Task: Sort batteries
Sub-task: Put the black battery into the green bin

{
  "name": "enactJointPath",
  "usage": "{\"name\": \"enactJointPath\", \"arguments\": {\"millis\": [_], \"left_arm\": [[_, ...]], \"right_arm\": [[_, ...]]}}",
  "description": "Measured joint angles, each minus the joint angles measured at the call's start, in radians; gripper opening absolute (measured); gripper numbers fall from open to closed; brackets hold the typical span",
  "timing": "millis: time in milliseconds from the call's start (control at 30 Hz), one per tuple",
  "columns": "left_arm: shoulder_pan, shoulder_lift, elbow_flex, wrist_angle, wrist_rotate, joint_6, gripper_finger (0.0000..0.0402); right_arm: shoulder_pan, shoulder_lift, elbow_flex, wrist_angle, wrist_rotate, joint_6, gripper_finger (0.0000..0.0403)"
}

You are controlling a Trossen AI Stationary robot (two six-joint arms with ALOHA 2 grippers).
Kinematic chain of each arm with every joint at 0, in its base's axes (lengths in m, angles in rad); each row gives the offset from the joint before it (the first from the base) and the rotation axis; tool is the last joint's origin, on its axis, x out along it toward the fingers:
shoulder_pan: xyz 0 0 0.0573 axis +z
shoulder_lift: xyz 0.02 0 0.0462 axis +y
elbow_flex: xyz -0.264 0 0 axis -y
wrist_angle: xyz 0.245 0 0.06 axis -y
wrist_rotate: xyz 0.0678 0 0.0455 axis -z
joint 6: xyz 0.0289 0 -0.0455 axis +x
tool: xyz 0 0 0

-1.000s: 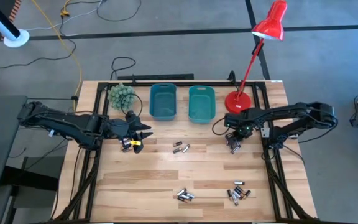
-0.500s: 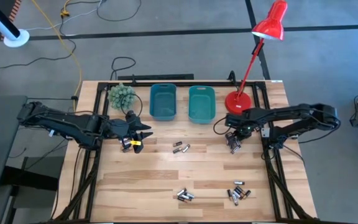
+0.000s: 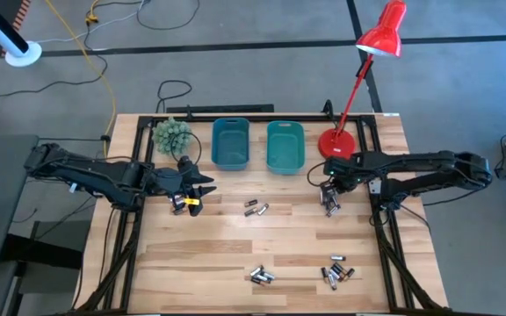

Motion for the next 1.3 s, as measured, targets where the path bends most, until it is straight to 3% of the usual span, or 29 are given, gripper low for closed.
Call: {"name": "enactJointPath", "arguments": {"millis": [433,800,1000,1200,1300], "left_arm": [[0.000,0.000,0.000,0.000,0.000,0.000,0.0123],[0.000,0.000,0.000,0.002,0.000,0.000,0.0123],[0.000,0.000,0.000,0.003,-0.022,0.000,0.0123],[0.000,0.000,0.000,0.003,-0.041,0.033,0.0123],[0.000,0.000,0.000,0.003,-0.047,0.049,0.0123]], "right_arm": [[0.000,-0.191,0.019,0.035,0.000,0.026,0.0033],[0.000,-0.249,0.220,0.097,0.104,-0.009,0.0032],[-0.037,-0.148,0.390,0.151,0.110,-0.109,0.0031],[-0.095,0.073,0.589,0.149,0.099,-0.242,0.0032],[-0.134,0.202,0.679,0.133,0.039,-0.301,0.0032]]}}
